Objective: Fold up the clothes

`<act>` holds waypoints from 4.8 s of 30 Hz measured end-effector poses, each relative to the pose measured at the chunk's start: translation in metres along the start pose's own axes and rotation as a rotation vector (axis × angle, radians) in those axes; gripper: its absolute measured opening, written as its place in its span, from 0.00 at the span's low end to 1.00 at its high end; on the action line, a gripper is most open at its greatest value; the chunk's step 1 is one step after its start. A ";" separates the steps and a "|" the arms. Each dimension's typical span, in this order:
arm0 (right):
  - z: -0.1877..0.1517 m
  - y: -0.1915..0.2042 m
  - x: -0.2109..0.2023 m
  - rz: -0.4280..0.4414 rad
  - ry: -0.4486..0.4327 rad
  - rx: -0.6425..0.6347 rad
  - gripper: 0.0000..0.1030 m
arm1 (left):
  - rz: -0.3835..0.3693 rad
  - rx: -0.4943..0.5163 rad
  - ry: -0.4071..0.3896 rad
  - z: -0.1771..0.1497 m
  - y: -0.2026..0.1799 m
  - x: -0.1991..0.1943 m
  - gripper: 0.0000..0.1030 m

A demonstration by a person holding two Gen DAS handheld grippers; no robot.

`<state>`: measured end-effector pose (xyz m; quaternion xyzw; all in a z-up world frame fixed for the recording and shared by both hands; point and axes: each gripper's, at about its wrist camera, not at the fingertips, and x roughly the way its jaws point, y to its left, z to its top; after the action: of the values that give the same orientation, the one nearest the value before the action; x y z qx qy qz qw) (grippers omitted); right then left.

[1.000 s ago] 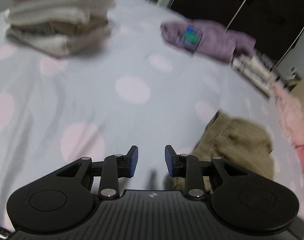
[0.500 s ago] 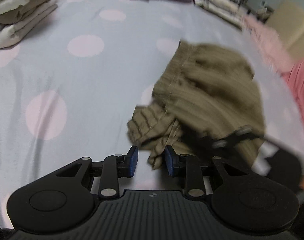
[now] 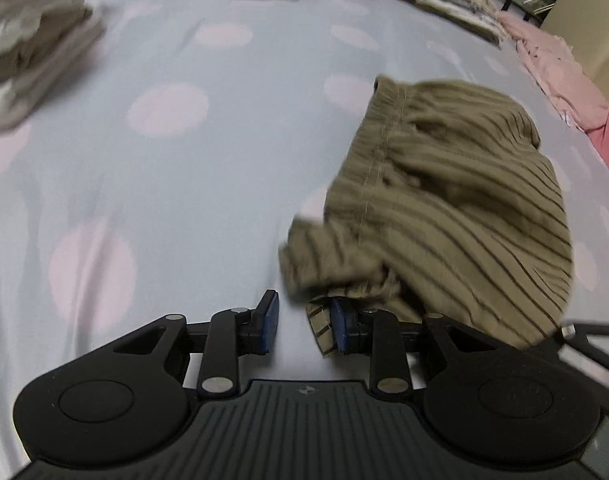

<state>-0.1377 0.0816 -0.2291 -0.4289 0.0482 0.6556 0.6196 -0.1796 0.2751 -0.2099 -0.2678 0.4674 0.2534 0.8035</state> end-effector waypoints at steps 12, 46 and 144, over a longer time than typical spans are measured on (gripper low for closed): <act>-0.012 -0.050 -0.031 -0.026 -0.047 0.310 0.44 | -0.254 -0.313 0.006 -0.021 0.013 -0.033 0.40; -0.036 -0.289 0.098 0.598 0.141 0.416 0.08 | -0.158 -0.534 -0.279 -0.042 -0.050 -0.006 0.00; -0.146 -0.215 -0.020 0.449 0.346 1.379 0.51 | -0.486 -0.401 0.233 -0.018 0.053 0.048 0.15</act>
<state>0.1159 0.0280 -0.2074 -0.0200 0.6319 0.5105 0.5828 -0.2043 0.3095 -0.2704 -0.5512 0.4195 0.1092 0.7129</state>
